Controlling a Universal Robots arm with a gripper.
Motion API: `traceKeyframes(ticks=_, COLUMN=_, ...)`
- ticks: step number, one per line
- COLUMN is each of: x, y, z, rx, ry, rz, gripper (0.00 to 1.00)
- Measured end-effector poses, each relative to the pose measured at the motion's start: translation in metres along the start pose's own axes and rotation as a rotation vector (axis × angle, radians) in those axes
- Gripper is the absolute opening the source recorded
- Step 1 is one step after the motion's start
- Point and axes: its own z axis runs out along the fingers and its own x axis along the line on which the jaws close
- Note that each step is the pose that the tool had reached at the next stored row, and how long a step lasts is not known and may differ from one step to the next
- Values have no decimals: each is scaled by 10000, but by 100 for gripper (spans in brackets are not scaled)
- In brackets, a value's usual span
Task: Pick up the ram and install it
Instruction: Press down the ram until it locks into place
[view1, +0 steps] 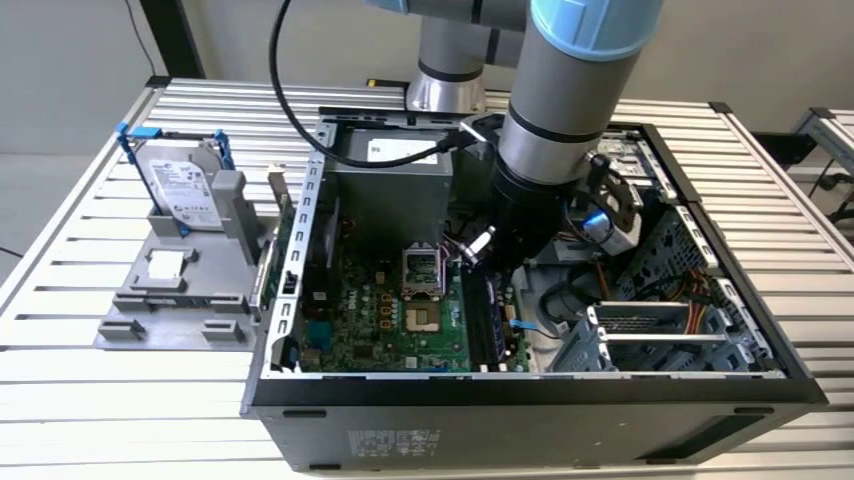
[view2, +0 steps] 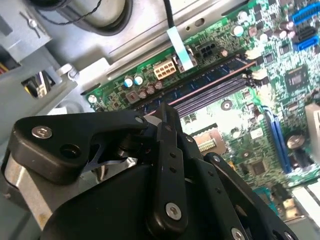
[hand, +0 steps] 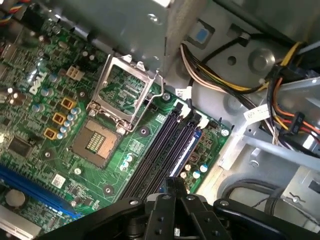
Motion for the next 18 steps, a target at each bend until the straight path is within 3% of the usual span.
traceKeyframes(ticks=10, x=0, y=0, z=-3, rx=-62, ry=-42, rz=-1544, gripper=0)
traceKeyframes(ticks=13, x=0, y=1, z=-2, rx=-144, ry=-96, rz=-1930, gripper=0)
traceKeyframes(ticks=15, x=0, y=1, z=-2, rx=-273, ry=-178, rz=-2129, gripper=0)
traceKeyframes(ticks=18, x=0, y=1, z=-2, rx=-284, ry=-178, rz=-2656, gripper=0)
